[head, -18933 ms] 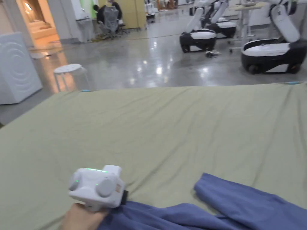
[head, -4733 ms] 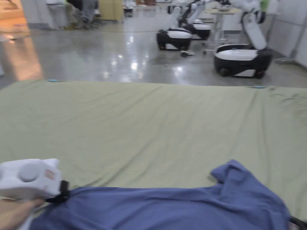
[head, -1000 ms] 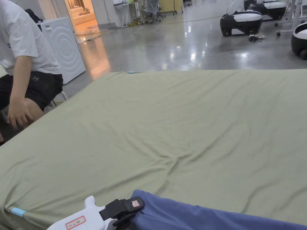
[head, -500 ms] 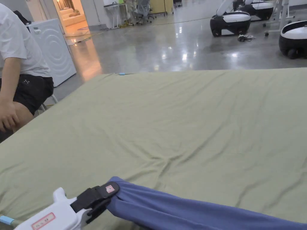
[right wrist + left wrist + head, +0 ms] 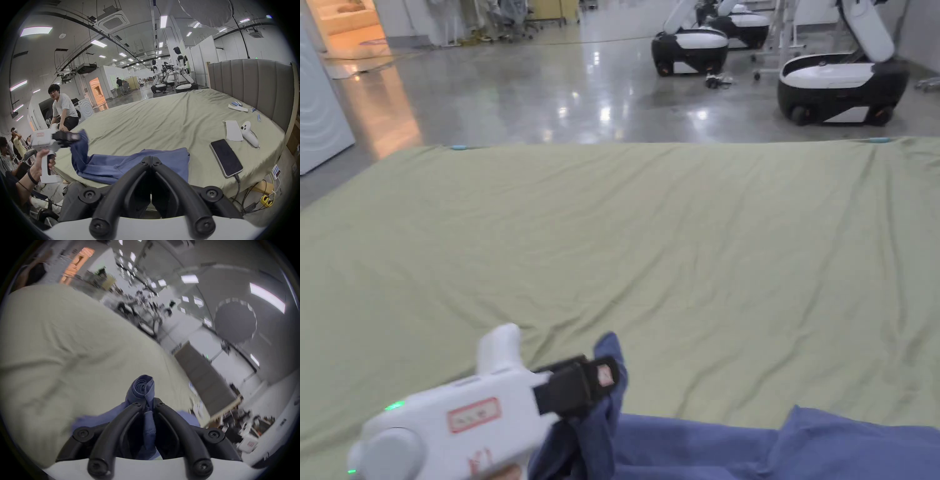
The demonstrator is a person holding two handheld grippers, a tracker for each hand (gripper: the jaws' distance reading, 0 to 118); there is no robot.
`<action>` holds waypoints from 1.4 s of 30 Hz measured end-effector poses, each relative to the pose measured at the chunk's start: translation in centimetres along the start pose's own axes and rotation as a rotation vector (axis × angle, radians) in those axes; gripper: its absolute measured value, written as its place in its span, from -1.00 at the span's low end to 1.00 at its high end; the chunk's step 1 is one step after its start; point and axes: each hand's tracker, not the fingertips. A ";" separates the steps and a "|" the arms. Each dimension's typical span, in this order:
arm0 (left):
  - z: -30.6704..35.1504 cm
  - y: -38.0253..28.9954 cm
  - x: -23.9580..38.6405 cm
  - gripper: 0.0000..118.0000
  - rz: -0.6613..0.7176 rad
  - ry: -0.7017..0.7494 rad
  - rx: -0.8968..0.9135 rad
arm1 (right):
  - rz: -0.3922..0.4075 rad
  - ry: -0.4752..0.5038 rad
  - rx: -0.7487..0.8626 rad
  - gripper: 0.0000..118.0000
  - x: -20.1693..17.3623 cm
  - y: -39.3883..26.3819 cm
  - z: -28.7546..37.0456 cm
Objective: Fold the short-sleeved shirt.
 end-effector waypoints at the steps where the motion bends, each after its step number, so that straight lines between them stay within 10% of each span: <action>1: -1.3 -0.7 0.3 -0.88 -0.024 -0.018 -0.066 | 0.010 -0.013 0.001 -1.00 0.0 0.0 0.3; 6: -6.0 -3.6 2.5 -0.80 -0.112 -0.020 -0.129 | -0.026 -0.043 0.008 -1.00 1.8 -0.7 -0.4; 10: -5.1 -2.5 3.5 0.42 -0.115 -0.084 -0.072 | -0.064 -0.060 -0.010 -1.00 2.9 -0.9 -1.6; 14: -3.0 -0.3 2.9 0.30 -0.062 -0.125 0.005 | -0.089 -0.042 -0.014 -1.00 3.5 -1.0 -2.3; 17: -4.5 -1.5 2.5 -0.80 -0.048 -0.081 -0.055 | -0.096 -0.040 -0.024 -1.00 3.3 -1.2 -2.6; 30: -8.1 -4.2 2.4 -0.91 0.029 -0.071 -0.227 | -0.077 -0.044 -0.056 -1.00 4.8 -3.0 0.5; 31: -4.8 -3.3 1.6 -0.77 0.034 -0.168 -0.125 | -0.066 -0.048 -0.053 -1.00 4.6 -3.0 0.5; 34: 1.7 -1.0 -1.1 0.58 0.081 -0.083 0.004 | -0.065 -0.024 -0.055 -1.00 4.8 -3.2 0.1; 42: 5.1 -3.7 -13.9 0.57 0.647 -0.117 0.024 | -0.079 0.021 -0.093 -1.00 3.5 -3.9 -1.4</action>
